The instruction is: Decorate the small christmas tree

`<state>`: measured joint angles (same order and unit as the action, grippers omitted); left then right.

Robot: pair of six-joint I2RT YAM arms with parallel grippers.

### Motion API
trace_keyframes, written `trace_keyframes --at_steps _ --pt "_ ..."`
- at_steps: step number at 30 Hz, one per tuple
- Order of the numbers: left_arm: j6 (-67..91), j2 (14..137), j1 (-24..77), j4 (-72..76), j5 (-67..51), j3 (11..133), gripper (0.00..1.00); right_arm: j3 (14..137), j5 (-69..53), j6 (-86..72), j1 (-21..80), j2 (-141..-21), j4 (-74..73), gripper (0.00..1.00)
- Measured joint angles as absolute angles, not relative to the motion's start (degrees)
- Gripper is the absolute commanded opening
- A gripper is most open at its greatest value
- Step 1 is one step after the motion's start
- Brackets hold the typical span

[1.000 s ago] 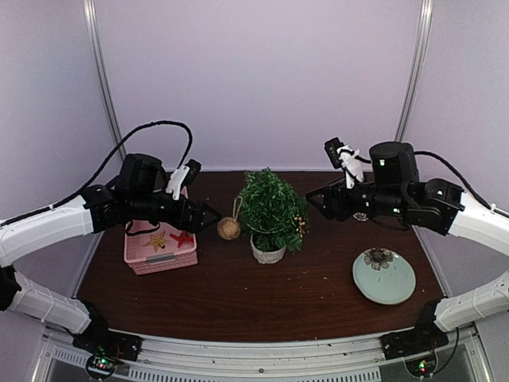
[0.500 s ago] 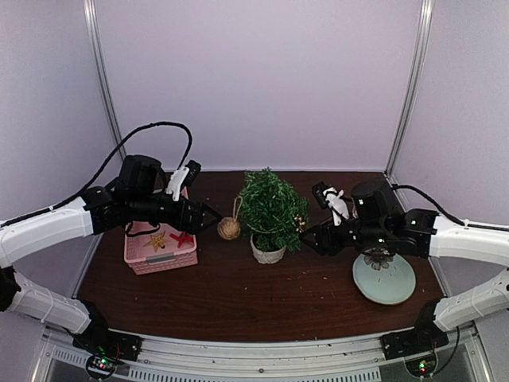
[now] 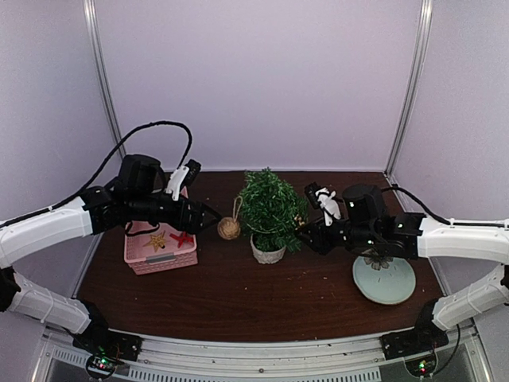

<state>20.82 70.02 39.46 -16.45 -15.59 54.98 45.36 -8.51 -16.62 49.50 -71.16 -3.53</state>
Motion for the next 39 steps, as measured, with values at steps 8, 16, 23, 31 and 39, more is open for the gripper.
trace_keyframes --at_steps 8,16,23,31,39 --pt "20.4 70.0 39.5 -16.4 -15.6 55.8 0.98 45.4 -7.3 -16.3 49.5 -70.4 -3.5 0.02" --pt "19.9 70.0 39.5 -16.4 -15.7 55.9 0.97 45.4 -7.1 -15.6 49.5 -65.0 -7.0 0.00" --pt "18.3 70.1 39.5 -17.0 -17.0 57.5 0.97 45.5 -7.0 -14.7 49.5 -61.6 -10.9 0.00" --pt "16.2 70.2 39.5 -17.4 -18.4 58.9 0.97 47.7 -8.7 -14.1 49.5 -63.7 -12.1 0.00" --pt "16.2 70.4 39.5 -17.8 -18.8 58.9 0.97 53.3 -9.0 -13.9 49.5 -72.8 -13.2 0.00"
